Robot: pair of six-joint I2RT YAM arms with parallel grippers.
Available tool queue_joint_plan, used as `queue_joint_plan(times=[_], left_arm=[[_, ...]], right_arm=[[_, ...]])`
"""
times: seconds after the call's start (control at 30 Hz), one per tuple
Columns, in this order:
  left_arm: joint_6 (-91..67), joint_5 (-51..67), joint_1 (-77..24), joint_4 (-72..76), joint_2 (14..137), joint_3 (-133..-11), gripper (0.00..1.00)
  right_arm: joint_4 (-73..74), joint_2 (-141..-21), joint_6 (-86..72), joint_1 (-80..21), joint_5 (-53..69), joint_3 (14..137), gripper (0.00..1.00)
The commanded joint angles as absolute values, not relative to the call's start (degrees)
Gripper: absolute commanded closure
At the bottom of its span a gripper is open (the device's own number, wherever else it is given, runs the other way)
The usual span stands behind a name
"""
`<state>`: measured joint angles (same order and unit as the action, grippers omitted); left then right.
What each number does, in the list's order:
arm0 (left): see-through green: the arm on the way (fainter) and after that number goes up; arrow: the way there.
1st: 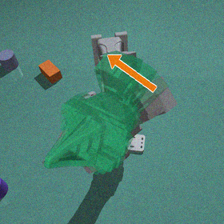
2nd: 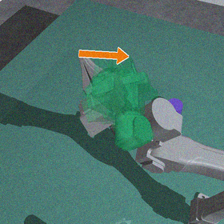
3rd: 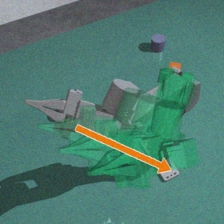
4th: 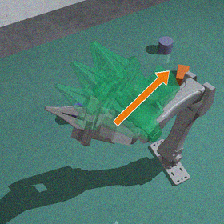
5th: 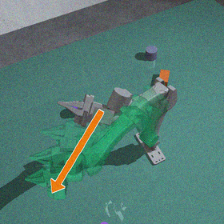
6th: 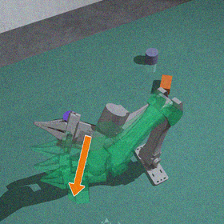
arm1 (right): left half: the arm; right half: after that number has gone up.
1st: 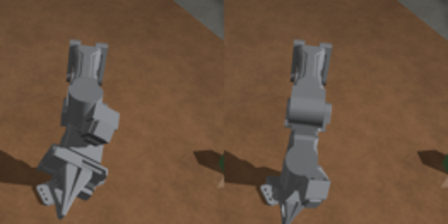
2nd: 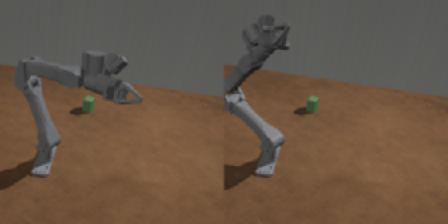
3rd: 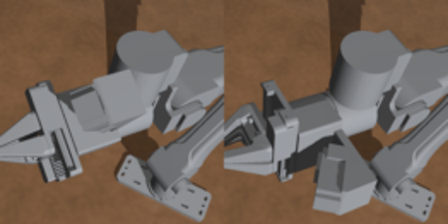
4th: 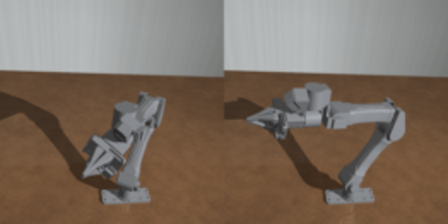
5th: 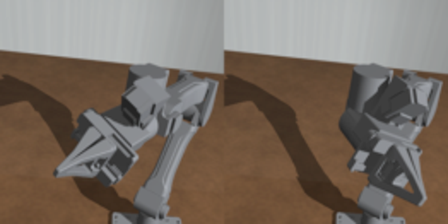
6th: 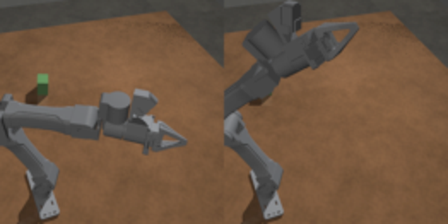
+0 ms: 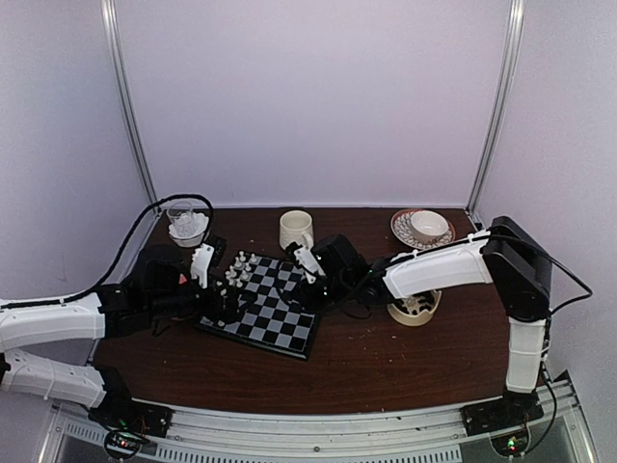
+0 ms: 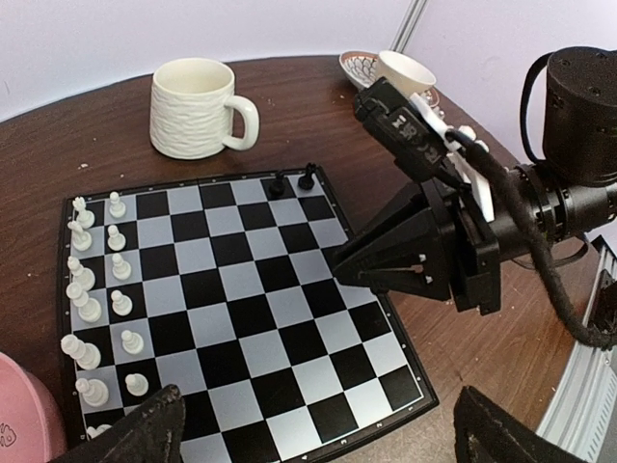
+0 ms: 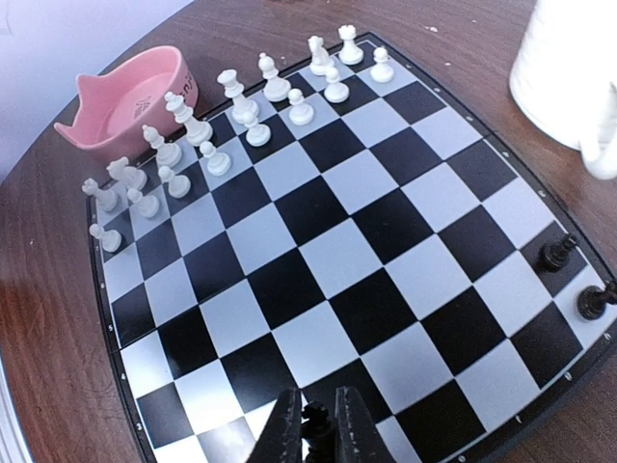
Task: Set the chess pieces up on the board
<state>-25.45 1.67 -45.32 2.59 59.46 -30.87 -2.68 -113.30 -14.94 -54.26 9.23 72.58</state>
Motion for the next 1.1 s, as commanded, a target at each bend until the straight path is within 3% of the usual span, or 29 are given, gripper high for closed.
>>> queue_joint_plan(times=[0.0,0.13,0.4,0.73,1.07], left_arm=[[-25.7,0.9,-44.9,2.9,59.7,-31.9,0.02],[-25.4,0.9,-44.9,2.6,59.0,-31.8,0.02],[-24.1,0.9,-44.9,2.3,58.9,-31.9,0.02],[-22.6,2.6,-44.9,2.0,59.4,-32.4,0.02],[-20.8,1.9,-44.8,1.9,60.9,-32.6,0.03]], right_arm=[[-4.8,-116.6,-14.1,-55.2,9.7,76.3,0.89],[-4.0,-118.9,-13.8,-55.4,10.1,78.2,0.87],[-3.8,-118.2,-12.8,-55.9,10.8,78.3,0.70],[13.0,-114.6,-7.8,-56.6,2.8,81.4,0.67],[10.4,-109.4,-9.4,-55.9,-7.0,78.0,0.67]])
